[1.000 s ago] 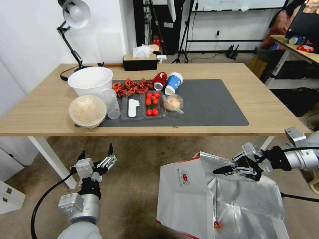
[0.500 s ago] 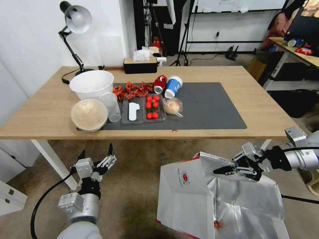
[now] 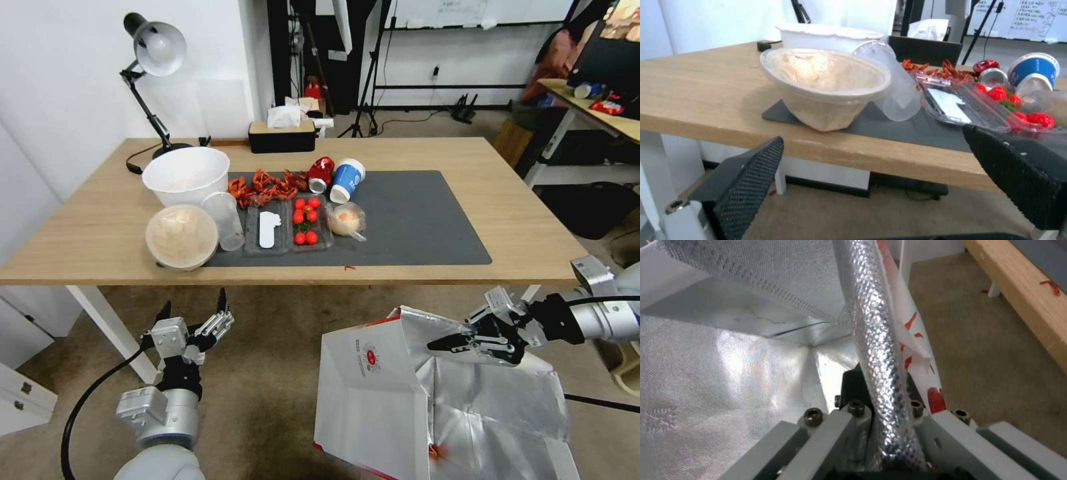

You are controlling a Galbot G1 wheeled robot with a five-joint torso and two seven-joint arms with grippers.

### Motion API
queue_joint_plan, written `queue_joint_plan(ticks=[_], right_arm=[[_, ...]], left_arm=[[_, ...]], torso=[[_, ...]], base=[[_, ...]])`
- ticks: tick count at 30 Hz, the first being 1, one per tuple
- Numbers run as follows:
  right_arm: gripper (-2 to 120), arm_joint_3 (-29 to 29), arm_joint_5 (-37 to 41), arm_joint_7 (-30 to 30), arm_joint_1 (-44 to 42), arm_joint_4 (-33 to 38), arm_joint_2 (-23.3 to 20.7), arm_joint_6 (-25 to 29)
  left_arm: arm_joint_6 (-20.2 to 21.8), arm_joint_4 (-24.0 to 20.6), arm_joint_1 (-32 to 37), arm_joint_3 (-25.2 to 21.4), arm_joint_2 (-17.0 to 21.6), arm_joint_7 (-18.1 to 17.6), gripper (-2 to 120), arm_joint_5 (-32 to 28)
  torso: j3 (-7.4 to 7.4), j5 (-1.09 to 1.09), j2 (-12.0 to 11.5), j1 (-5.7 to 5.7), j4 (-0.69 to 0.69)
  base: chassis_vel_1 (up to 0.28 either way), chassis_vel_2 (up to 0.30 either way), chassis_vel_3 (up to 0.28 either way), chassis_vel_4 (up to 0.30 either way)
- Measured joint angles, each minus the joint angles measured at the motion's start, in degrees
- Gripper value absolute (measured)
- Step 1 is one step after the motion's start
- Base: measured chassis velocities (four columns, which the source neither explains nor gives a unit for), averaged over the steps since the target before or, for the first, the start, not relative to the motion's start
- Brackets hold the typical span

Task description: Pick up the food delivery bag from the floor and place it on the table.

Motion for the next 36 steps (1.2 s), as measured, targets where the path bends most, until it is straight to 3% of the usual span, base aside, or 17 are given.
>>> queue_joint_plan(ticks=[18,36], right_arm=[[0,0.14,-0.05,0.07,-0.08,-0.03,-0.06,0.03],[0,0.66,-0.11,0.19,-0.79,0.36,0.20,0.12]], left_arm=[[-0.77,0.34,0.23,-0.15,-0.11,-0.06,100,-0.16],[-0.86,-0.02,0.45,-0.08,-0.19,0.10,100,0.04]], torso=[[2.80,0.00,4.97,2.19,0.00],[2.98,0.00,5.26,2.30,0.00]], base=[[0.000,0.000,0.000,0.000],[0.000,0.000,0.000,0.000]])
